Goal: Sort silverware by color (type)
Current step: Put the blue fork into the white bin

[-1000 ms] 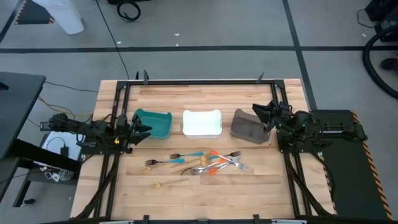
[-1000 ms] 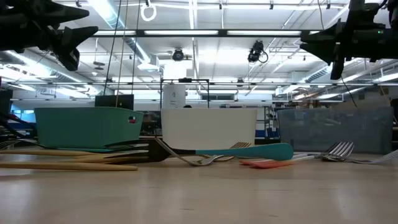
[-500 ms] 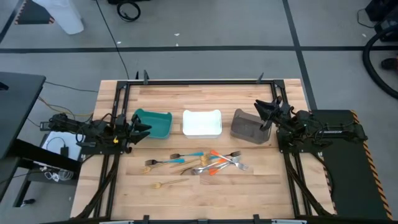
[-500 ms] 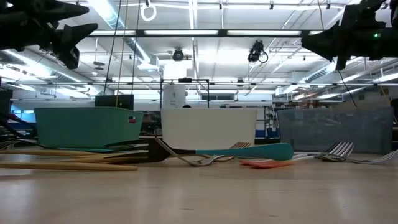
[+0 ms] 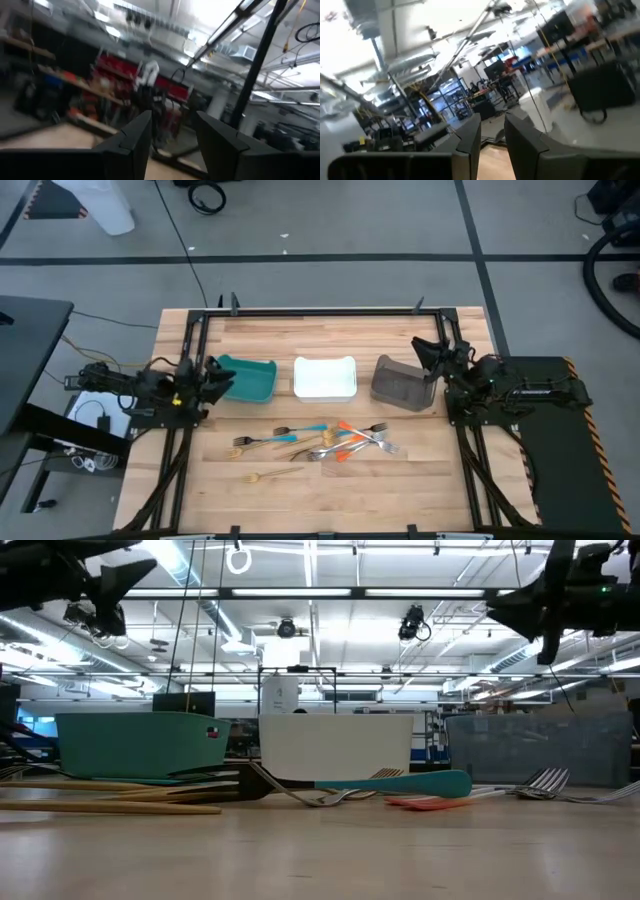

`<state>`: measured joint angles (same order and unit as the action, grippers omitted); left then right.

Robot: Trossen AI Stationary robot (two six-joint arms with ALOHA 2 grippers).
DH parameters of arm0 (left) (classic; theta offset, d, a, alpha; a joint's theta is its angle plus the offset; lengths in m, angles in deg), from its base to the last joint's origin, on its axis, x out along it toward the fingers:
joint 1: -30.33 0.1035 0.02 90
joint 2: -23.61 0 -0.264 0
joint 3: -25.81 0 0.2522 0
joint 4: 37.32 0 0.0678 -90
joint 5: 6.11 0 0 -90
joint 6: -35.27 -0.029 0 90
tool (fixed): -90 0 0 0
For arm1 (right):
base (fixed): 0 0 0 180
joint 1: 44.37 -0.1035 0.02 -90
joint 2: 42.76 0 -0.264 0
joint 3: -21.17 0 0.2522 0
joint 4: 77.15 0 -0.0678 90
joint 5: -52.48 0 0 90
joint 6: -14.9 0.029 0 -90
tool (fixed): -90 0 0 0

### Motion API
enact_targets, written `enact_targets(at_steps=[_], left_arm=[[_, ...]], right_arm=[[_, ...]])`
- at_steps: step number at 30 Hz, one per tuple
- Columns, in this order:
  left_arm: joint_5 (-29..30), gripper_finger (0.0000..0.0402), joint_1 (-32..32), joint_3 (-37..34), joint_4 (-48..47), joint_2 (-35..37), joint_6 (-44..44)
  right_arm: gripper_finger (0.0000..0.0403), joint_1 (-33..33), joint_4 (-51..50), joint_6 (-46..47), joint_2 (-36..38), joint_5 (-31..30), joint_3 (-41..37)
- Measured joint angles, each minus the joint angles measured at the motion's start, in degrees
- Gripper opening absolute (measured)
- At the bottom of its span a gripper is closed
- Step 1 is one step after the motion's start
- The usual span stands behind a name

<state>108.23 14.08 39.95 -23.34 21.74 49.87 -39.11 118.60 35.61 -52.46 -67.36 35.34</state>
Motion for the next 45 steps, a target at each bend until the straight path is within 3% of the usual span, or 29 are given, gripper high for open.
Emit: enact_targets(at_steps=[5,11,14,25,33,37,45], left_arm=[[-0.02,0.016,0.0,0.0,5.14,0.02,-1.5],[-1.9,0.016,-0.11,-0.02,-1.86,-0.08,2.72],[-0.46,0.016,0.47,-0.02,-5.32,-0.87,2.74],[5.5,0.016,7.83,0.7,-3.88,-9.39,-2.87],[0.07,0.016,13.57,5.39,-5.97,-16.92,-2.07],[-1.47,0.016,13.8,9.03,-11.97,-20.43,-1.53],[-4.28,0.016,13.75,11.72,-12.77,-26.2,-0.24]], right_arm=[[0.0094,0.27,0.04,6.6,-4.02,-0.24,0.0],[0.0094,0.28,3.55,6.33,-10.4,3.14,0.0],[0.0094,0.28,7.78,5.84,-14.34,4.57,0.0],[0.0094,-3.43,20.27,5.08,-33.17,5.51,0.47],[0.0094,-8.02,20.28,-1.06,-46.76,7.43,10.59],[0.0094,-9.72,15.31,-4.58,-53.15,7.43,17.31],[0.0094,-11.49,6.47,-8.75,-64.48,7.45,29.99]])
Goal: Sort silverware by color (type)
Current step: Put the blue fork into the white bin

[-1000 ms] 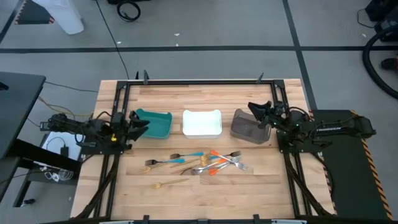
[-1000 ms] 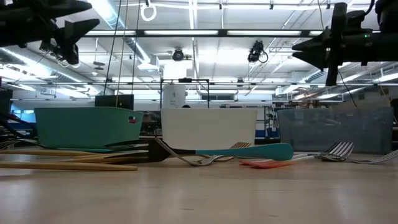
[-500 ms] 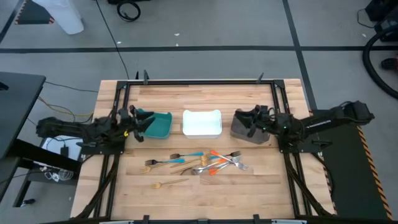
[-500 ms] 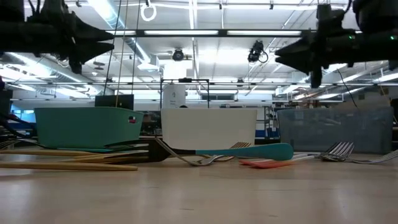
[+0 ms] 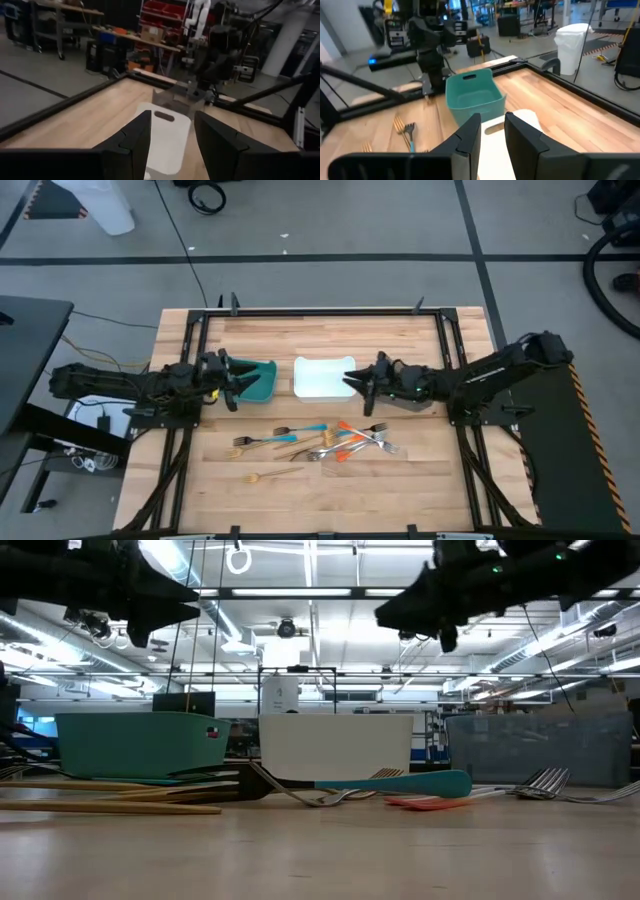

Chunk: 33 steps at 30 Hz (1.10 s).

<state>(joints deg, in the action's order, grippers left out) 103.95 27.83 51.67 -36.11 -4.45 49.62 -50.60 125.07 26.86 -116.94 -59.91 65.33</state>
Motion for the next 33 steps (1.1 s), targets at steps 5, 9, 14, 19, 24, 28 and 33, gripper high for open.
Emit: enact_targets(at_steps=[5,9,14,19,24,28,33], left_arm=[[0.01,0.016,0.0,0.0,0.07,-2.79,1.12],[0.0,0.016,0.04,0.0,0.18,-4.54,1.77],[0.02,0.016,0.04,0.02,0.08,-5.47,2.4],[0.02,0.016,0.04,2.11,-3.97,-5.86,3.41],[0.18,0.016,-0.65,7.53,-13.81,-8.05,4.68],[0.28,0.016,-2.78,9.94,-17.02,-11.25,4.98],[0.48,0.016,-5.06,12.61,-18.89,-16.27,4.49]], right_arm=[[0.0094,-1.31,-6.18,-1.04,-5.42,0.02,6.68],[0.0094,-2.12,-9.84,-2.08,-9.53,0.14,11.45],[0.0094,-2.48,-12.65,-4.1,-13.74,3.23,15.72],[0.0094,-3.12,-19.23,-3.82,-16.18,4.15,20.77],[0.0094,-4.7,-22.12,-1.48,-17.23,4.09,22.61],[0.0094,-5.66,-25.46,0.35,-17.64,3.97,23.77],[0.0094,-6.46,-30.08,2.78,-18.41,2.64,25.57]])
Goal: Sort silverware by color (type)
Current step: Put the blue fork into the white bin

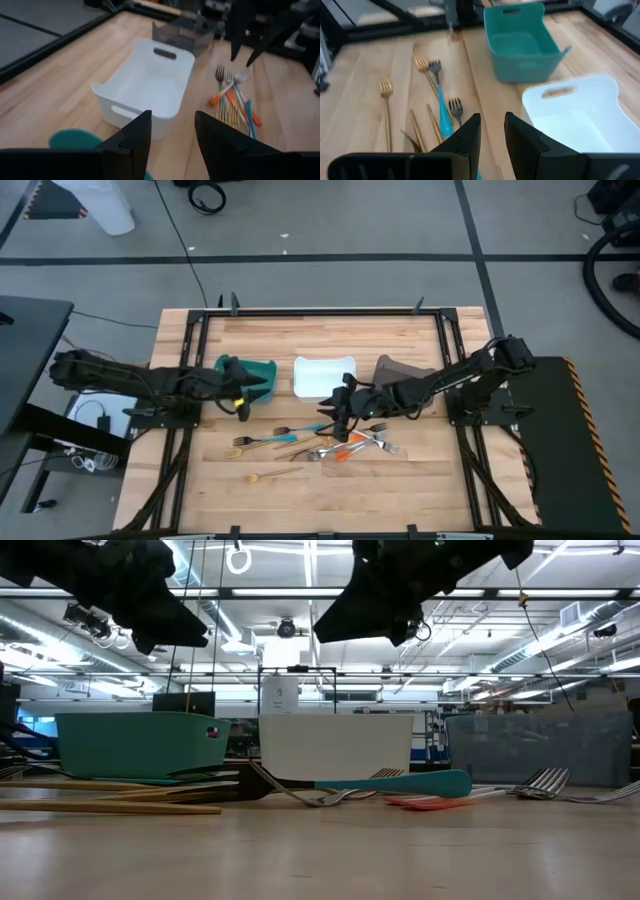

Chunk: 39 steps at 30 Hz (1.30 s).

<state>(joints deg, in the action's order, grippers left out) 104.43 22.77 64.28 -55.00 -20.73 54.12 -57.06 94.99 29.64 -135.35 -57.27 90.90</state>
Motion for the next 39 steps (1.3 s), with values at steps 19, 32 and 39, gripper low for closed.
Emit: enact_targets(at_steps=[19,32,39], left_arm=[[0.0,0.016,-5.68,6.14,-6.92,-8.65,0.03],[-0.04,0.016,-6.18,7.55,-8.97,-14.16,-0.73],[-1.17,0.016,-6.18,7.61,-8.5,-15.7,-1.62]], right_arm=[[0.0094,-2.3,-3.91,4.09,-1.05,-0.13,1.92],[0.0094,-3.84,-4.99,4.84,-1.91,-1.35,1.9],[0.0094,-3.78,-3.57,4.41,-5.35,1.49,1.81]])
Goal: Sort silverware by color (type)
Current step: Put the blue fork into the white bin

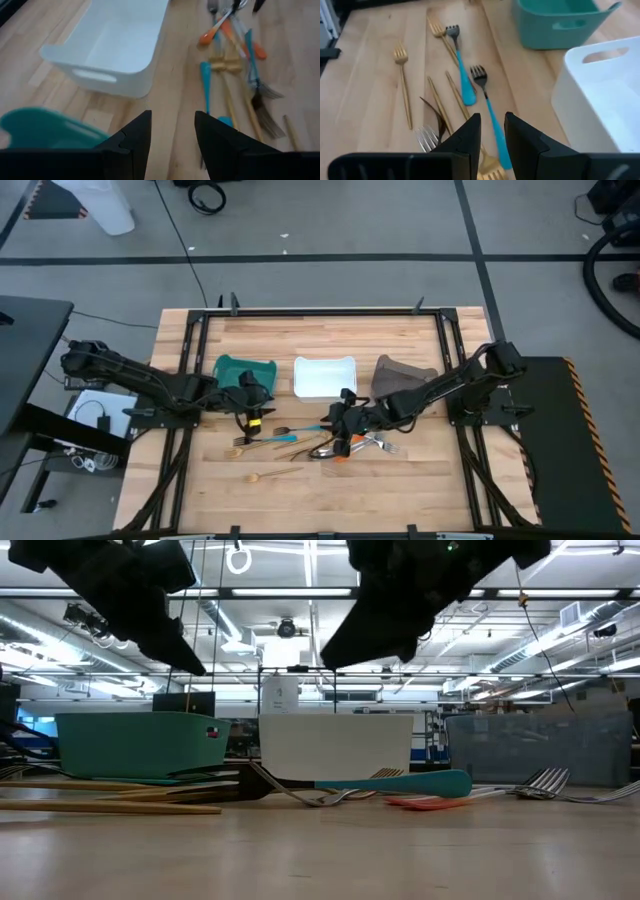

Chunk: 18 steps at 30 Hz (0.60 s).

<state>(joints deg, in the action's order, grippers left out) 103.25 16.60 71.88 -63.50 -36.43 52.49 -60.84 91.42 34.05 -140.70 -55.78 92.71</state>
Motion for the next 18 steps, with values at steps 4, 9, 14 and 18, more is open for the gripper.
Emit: enact_targets(at_steps=[4,9,14,18], left_arm=[[-0.12,0.016,0.0,-0.04,-0.18,0.02,-1.44],[-2.07,0.016,-0.2,-0.04,0.1,0.03,-4.36],[-4.33,0.016,-2.19,-0.06,2.06,0.03,-7.56],[-4.33,0.016,-4.45,-0.06,2.93,0.03,-8.91]], right_arm=[[0.0094,0.42,0.88,-0.02,-2.31,1.95,0.0],[0.0094,1.03,1.5,0.29,-3.33,4.58,0.29],[0.0094,0.43,1.73,0.2,-4.08,4.57,1.5],[0.0094,-0.55,1.57,0.64,-4.7,4.57,1.71]])
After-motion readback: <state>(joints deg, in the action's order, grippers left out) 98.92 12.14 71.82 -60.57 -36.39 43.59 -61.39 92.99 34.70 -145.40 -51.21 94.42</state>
